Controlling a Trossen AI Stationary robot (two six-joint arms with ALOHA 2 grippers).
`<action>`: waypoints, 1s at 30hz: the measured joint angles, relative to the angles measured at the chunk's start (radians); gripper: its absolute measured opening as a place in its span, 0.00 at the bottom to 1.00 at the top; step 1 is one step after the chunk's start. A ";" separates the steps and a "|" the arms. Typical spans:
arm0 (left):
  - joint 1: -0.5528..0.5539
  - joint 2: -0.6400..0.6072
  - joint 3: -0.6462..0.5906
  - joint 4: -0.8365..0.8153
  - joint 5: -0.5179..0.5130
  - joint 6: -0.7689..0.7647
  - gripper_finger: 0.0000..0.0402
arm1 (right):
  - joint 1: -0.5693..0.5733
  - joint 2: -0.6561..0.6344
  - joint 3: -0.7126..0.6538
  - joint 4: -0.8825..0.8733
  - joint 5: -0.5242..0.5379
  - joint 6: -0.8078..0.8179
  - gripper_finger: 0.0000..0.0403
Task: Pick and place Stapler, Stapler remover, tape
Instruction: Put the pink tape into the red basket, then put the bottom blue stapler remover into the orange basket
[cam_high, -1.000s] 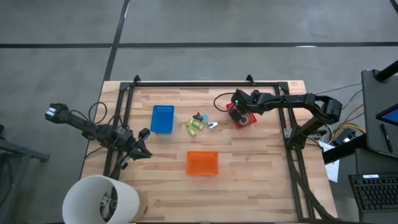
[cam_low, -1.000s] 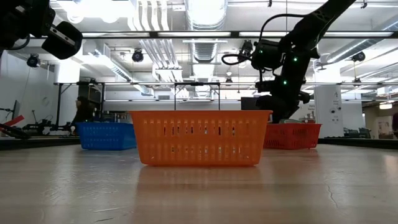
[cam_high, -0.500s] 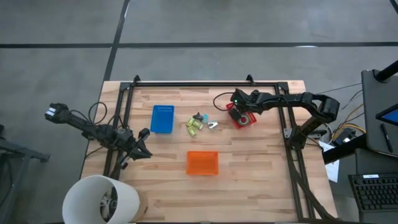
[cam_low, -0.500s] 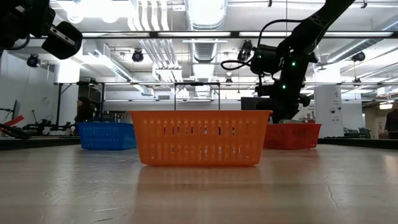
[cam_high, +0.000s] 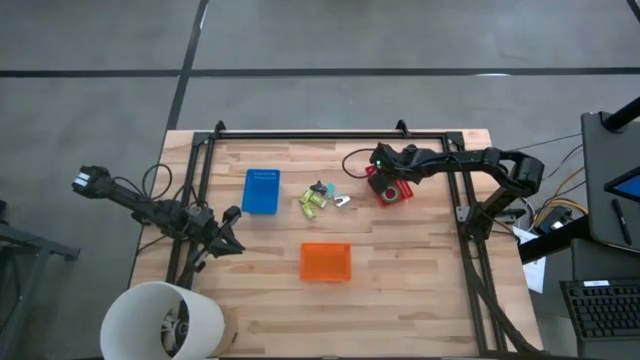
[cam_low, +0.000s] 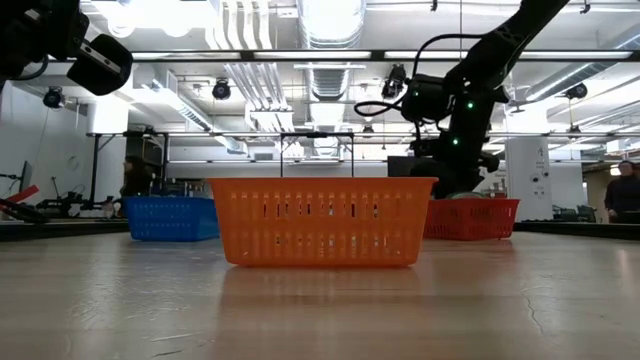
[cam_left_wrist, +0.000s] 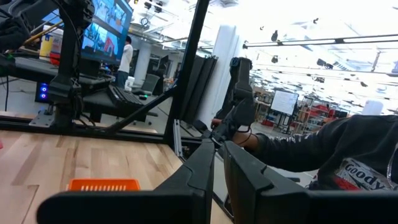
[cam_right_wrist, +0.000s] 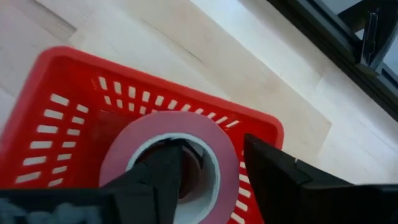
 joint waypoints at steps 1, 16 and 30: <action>0.000 0.000 0.000 0.000 0.000 0.000 0.10 | 0.002 0.000 0.005 0.000 0.000 0.000 0.43; 0.000 0.000 0.000 0.000 0.000 0.000 0.10 | 0.053 -0.003 0.196 -0.119 -0.010 -0.005 0.48; 0.000 0.000 0.000 0.000 0.000 0.000 0.10 | 0.148 -0.003 0.254 -0.107 -0.008 0.034 0.46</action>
